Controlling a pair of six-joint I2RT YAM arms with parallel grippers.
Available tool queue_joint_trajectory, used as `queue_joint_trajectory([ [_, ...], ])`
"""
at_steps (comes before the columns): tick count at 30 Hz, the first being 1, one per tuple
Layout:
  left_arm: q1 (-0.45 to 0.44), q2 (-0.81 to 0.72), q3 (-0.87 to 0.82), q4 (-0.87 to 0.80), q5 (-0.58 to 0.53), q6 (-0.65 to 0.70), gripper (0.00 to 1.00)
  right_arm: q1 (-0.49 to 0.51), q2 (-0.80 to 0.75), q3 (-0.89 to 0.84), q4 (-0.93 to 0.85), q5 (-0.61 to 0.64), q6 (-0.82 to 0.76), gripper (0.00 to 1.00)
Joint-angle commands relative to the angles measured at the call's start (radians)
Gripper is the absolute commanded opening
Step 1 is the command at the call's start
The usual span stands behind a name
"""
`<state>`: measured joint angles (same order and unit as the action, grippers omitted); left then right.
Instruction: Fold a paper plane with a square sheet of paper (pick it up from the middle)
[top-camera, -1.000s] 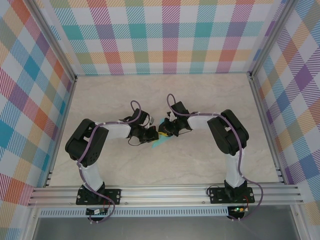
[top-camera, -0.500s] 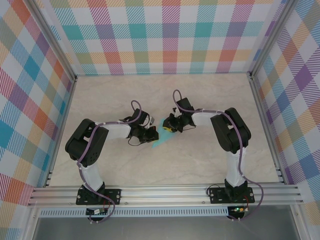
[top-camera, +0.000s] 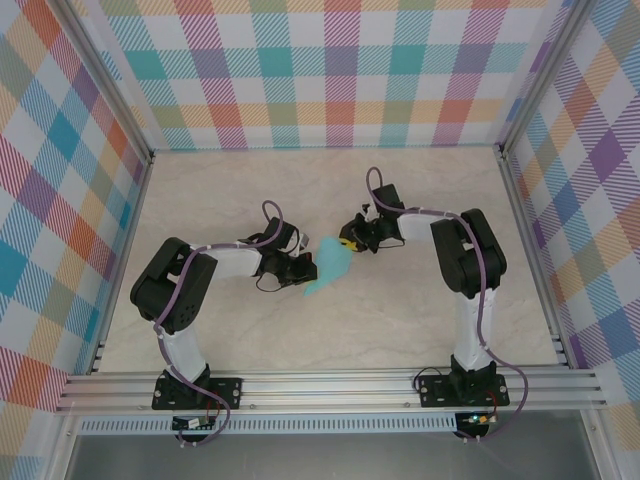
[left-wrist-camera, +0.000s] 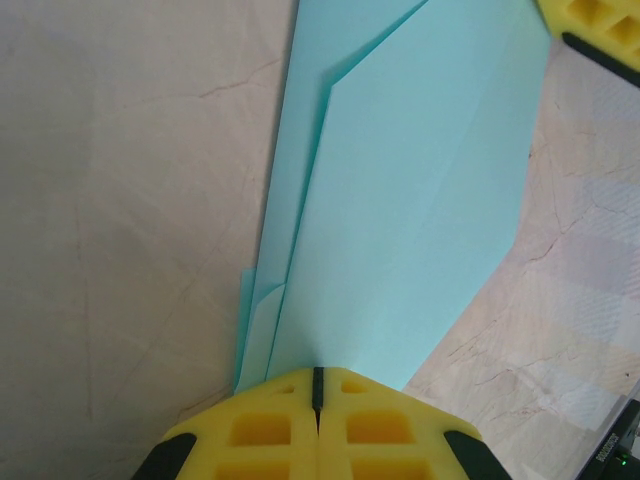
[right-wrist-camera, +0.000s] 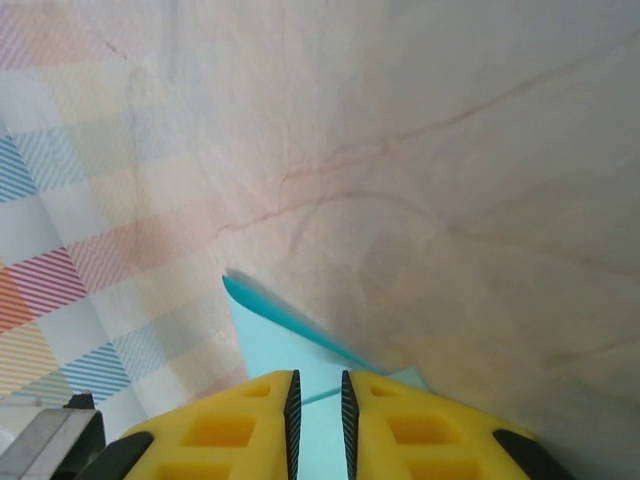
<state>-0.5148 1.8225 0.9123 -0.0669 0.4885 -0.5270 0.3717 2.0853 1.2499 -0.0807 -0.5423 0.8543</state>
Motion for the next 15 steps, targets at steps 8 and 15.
queue_joint_trajectory([
  [8,0.01,0.089,-0.061,-0.13,-0.146,0.026,0.0,-0.06,-0.007,0.079,-0.097,0.12,-0.068,0.22],
  [15,0.01,0.081,-0.058,-0.129,-0.142,0.025,0.0,-0.002,-0.125,0.057,-0.119,0.11,-0.103,0.18],
])
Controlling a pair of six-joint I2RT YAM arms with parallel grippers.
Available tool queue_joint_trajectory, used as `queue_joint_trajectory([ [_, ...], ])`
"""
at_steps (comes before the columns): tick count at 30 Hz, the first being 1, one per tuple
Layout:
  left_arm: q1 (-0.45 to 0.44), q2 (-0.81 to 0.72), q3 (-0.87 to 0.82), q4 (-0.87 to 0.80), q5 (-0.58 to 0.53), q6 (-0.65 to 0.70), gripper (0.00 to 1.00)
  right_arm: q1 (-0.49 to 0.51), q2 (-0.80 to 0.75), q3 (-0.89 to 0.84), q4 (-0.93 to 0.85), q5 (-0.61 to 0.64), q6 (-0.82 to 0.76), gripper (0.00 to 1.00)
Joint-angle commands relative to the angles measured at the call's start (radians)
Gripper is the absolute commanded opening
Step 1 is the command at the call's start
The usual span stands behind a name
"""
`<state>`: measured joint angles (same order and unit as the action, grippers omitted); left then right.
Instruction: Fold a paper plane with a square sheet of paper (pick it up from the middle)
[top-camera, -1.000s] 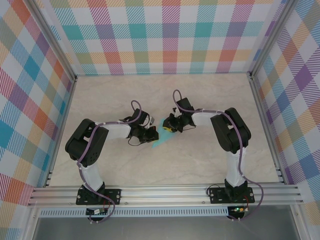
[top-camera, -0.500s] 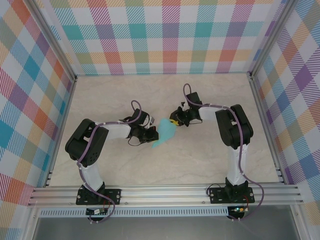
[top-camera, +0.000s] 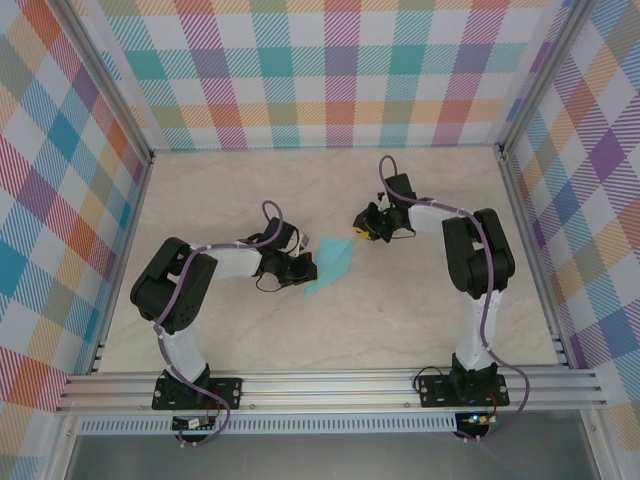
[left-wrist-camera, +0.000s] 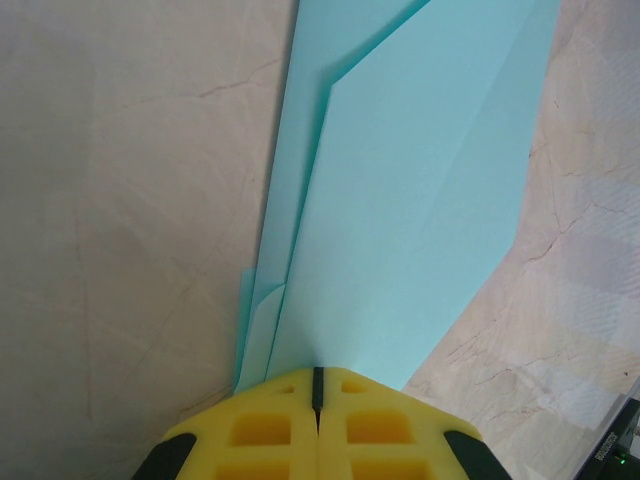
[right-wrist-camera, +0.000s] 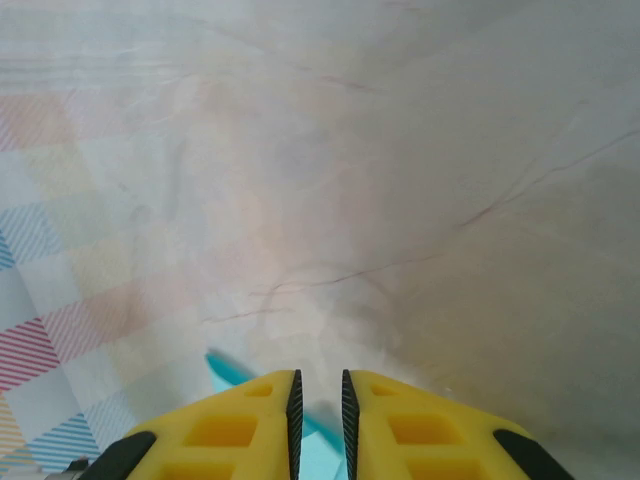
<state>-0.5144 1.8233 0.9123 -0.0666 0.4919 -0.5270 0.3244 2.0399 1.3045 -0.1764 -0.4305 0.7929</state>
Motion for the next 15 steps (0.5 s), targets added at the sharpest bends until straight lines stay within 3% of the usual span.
queue_joint_trajectory([
  [1,0.009,0.081,-0.056,-0.13,-0.146,0.026,0.0,0.065,-0.088,-0.007,-0.022,-0.005,-0.039,0.17],
  [8,0.01,0.08,-0.058,-0.122,-0.136,0.022,0.0,0.189,-0.074,-0.093,0.055,0.014,0.02,0.09],
  [15,0.01,0.081,-0.057,-0.124,-0.136,0.021,0.0,0.208,-0.024,-0.137,0.072,0.069,0.023,0.07],
])
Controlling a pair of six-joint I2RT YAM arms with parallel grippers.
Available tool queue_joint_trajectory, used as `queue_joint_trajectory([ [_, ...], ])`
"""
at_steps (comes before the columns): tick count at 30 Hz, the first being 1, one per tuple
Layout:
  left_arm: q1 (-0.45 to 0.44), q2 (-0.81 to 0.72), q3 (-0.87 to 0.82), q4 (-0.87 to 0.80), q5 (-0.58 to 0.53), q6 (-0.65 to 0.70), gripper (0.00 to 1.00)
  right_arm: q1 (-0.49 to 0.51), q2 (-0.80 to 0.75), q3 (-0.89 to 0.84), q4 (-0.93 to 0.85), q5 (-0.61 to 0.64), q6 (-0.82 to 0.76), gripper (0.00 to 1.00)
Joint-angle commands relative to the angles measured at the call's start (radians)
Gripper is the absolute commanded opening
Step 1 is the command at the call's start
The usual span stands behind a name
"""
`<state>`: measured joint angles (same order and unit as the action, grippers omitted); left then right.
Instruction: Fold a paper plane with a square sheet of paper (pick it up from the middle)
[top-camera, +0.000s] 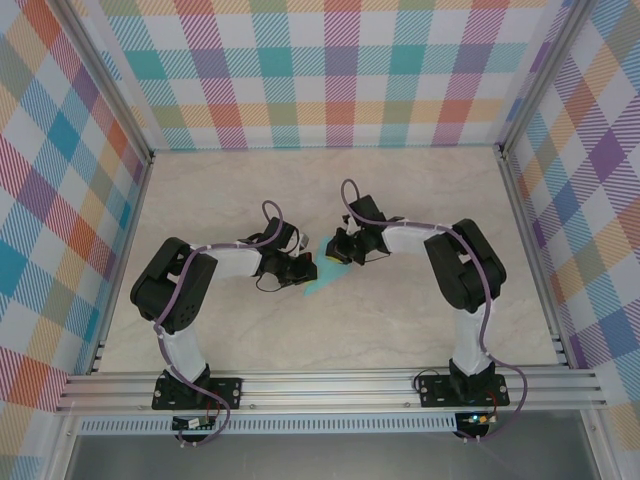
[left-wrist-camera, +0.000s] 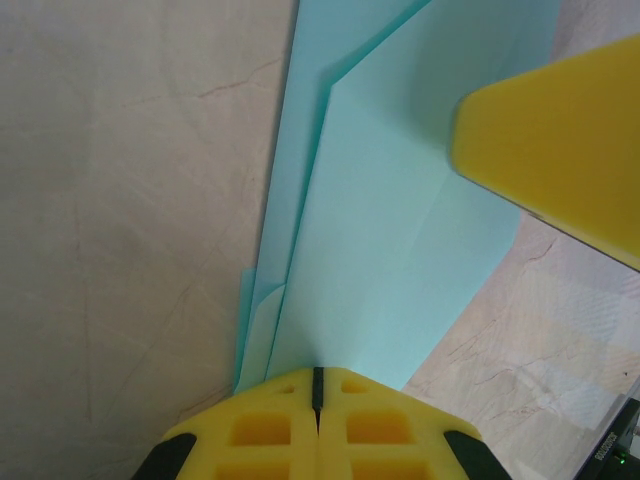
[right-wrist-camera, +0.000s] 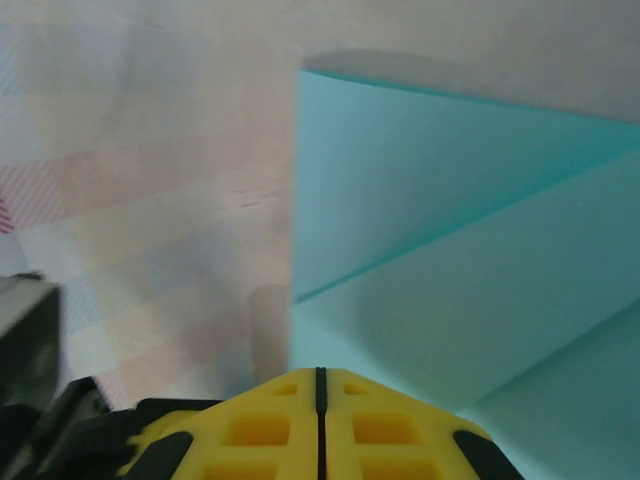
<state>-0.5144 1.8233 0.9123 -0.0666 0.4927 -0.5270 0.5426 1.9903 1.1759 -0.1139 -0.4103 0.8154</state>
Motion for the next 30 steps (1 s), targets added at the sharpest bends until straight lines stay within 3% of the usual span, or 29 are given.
queue_joint_trajectory([
  [1,0.01,0.08,-0.058,-0.124,-0.137,0.022,0.0,-0.013,0.031,-0.004,-0.004,0.066,-0.01,0.07],
  [5,0.009,0.079,-0.063,-0.124,-0.138,0.023,0.0,-0.033,0.052,0.017,-0.032,0.118,-0.044,0.07],
  [14,0.01,0.086,-0.067,-0.118,-0.132,0.025,0.0,-0.131,0.045,-0.023,0.061,0.108,-0.038,0.08],
  [20,0.01,0.085,-0.07,-0.121,-0.134,0.03,0.0,-0.16,0.051,0.017,0.006,0.151,-0.063,0.09],
  [30,0.01,0.075,-0.072,-0.124,-0.132,0.027,0.0,-0.164,-0.057,0.039,-0.018,0.063,-0.085,0.12],
])
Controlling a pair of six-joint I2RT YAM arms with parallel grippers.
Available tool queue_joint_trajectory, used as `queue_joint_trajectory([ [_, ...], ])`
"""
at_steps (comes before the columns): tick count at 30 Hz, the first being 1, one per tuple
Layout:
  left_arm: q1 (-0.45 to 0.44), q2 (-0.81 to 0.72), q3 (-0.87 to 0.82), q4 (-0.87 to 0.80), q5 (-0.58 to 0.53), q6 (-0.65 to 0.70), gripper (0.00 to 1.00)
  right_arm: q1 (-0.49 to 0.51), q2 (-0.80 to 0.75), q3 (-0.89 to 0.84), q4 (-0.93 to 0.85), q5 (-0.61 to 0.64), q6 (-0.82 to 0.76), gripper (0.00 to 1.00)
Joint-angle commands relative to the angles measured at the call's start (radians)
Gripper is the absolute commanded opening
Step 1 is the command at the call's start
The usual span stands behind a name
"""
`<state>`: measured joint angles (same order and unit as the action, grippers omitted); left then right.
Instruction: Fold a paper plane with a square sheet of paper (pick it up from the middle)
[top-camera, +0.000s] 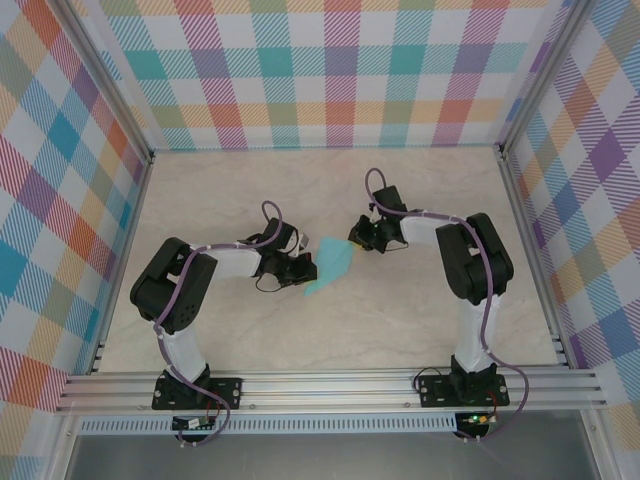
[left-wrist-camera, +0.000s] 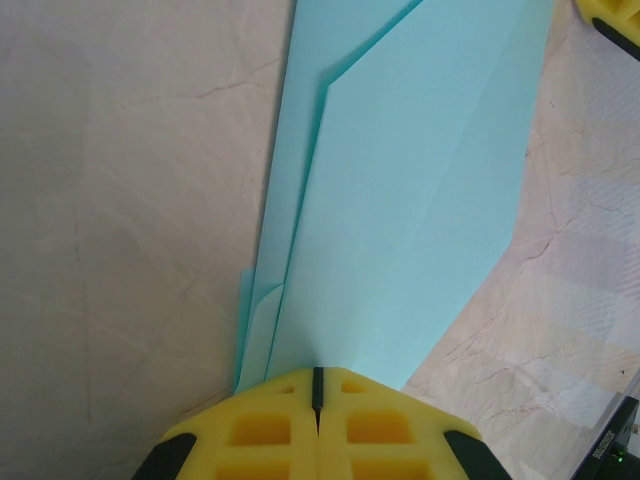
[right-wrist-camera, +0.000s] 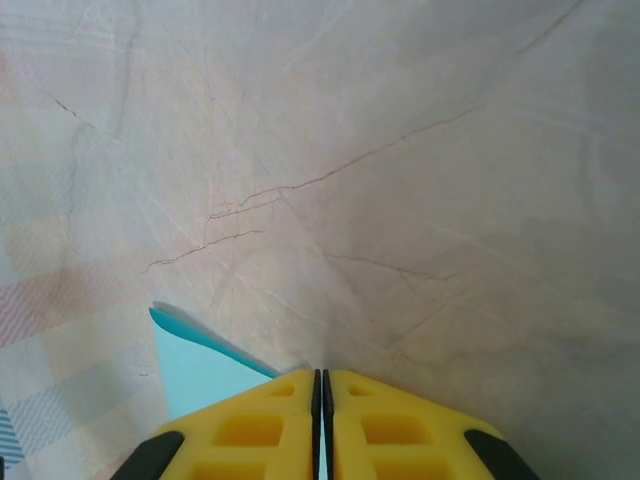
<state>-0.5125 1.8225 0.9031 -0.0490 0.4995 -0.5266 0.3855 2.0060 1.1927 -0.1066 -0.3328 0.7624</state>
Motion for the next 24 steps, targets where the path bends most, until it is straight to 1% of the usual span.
queue_joint_trajectory([
  [1,0.008,0.076,-0.064,-0.142,-0.138,0.027,0.0,-0.001,-0.084,0.017,-0.022,-0.025,-0.03,0.13],
  [6,0.008,0.075,-0.06,-0.139,-0.133,0.025,0.0,0.057,-0.128,-0.049,0.03,-0.057,0.012,0.14],
  [12,0.008,0.069,-0.056,-0.14,-0.126,0.024,0.0,0.125,-0.078,-0.089,0.101,-0.106,0.06,0.13],
  [16,0.008,0.067,-0.051,-0.146,-0.12,0.027,0.0,0.131,-0.027,-0.097,0.123,-0.125,0.079,0.13],
  [24,0.008,0.036,-0.02,-0.154,-0.065,0.024,0.0,0.131,0.032,-0.094,0.057,-0.076,0.049,0.11],
])
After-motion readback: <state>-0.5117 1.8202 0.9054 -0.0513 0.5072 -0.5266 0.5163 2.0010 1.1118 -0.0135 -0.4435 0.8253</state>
